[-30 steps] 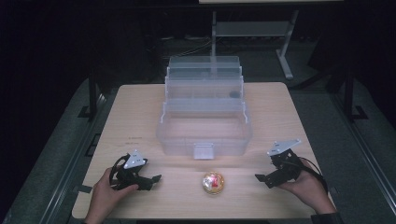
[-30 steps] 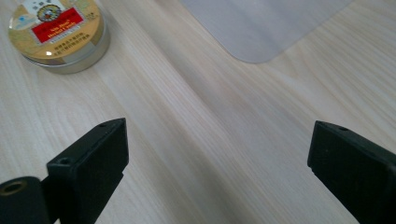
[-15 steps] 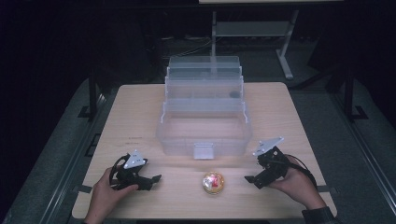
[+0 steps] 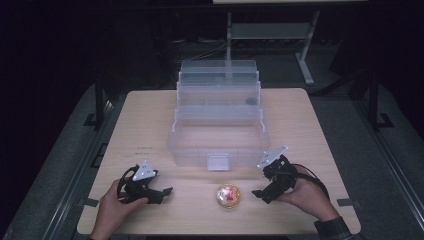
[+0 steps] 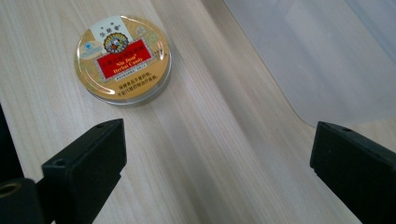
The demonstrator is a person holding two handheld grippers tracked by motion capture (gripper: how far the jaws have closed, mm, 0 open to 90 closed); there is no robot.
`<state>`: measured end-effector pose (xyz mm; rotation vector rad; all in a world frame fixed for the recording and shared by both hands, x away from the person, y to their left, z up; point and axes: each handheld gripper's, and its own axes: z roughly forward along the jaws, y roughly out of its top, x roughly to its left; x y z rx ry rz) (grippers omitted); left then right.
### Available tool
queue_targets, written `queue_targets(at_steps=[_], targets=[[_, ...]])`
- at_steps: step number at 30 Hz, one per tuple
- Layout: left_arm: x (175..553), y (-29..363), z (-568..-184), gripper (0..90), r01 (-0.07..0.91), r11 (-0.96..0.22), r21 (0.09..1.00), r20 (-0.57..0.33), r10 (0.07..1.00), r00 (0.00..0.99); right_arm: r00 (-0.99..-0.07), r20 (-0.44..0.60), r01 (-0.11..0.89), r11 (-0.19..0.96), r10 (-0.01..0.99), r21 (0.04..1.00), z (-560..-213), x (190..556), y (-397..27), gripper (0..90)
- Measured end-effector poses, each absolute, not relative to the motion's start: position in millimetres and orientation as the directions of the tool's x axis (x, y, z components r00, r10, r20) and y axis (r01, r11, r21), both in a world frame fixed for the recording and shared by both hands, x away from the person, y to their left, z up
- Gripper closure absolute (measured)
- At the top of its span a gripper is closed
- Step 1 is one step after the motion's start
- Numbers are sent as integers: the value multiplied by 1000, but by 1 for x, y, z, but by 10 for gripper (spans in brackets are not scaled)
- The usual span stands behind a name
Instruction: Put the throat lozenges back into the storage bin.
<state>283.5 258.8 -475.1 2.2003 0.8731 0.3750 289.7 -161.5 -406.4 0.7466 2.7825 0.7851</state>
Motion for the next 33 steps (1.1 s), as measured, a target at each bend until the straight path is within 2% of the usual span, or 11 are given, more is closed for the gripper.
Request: queue_targets(at_steps=[33], targets=[[283,259,-475,124,477,-503,721,0,688,726,-926,-14,322,810,377,491,-402,294,-105,32]])
